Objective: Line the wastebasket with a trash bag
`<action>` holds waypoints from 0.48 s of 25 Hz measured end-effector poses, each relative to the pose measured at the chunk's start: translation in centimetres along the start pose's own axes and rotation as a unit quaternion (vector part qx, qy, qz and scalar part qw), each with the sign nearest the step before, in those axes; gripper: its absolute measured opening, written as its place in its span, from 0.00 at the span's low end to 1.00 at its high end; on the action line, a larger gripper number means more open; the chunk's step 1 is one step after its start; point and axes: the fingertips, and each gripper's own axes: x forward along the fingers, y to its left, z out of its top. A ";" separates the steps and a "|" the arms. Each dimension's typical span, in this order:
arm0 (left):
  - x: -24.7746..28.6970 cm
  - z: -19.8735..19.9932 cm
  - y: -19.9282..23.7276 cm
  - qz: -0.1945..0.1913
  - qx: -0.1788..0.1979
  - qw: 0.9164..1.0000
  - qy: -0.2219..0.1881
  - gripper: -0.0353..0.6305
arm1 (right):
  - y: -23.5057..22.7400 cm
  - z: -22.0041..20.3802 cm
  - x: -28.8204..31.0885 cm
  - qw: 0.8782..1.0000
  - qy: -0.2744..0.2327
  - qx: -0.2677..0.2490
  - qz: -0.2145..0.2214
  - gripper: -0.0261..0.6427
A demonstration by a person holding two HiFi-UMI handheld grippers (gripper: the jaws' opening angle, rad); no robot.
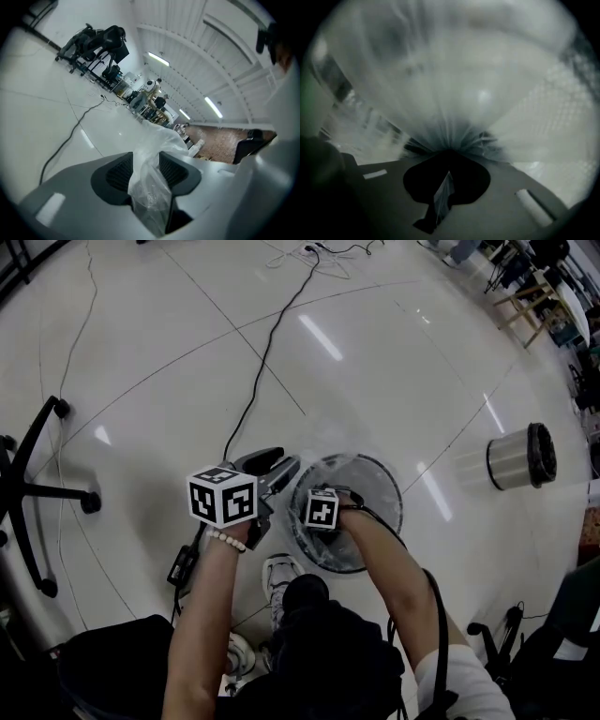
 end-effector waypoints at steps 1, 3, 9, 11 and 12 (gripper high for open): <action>-0.2 0.2 -0.3 -0.008 -0.007 1.000 -0.004 0.32 | 0.0 -0.1 0.3 1.000 0.003 -0.002 0.001 0.04; -0.2 0.2 -0.1 -0.002 -0.002 1.000 -0.001 0.32 | -0.2 0.0 0.3 1.000 0.005 -0.002 -0.001 0.04; -0.4 -0.1 1.0 0.025 -0.006 1.000 0.003 0.31 | 0.2 1.3 -2.5 1.000 -0.012 -0.008 -0.018 0.19; -0.6 -0.1 0.9 0.031 -0.005 1.000 0.002 0.31 | 0.6 2.2 -4.5 0.999 -0.034 -0.006 -0.029 0.19; -0.7 0.0 0.9 0.035 -0.001 0.999 0.002 0.31 | 0.8 2.5 -5.5 0.998 -0.045 -0.008 -0.032 0.19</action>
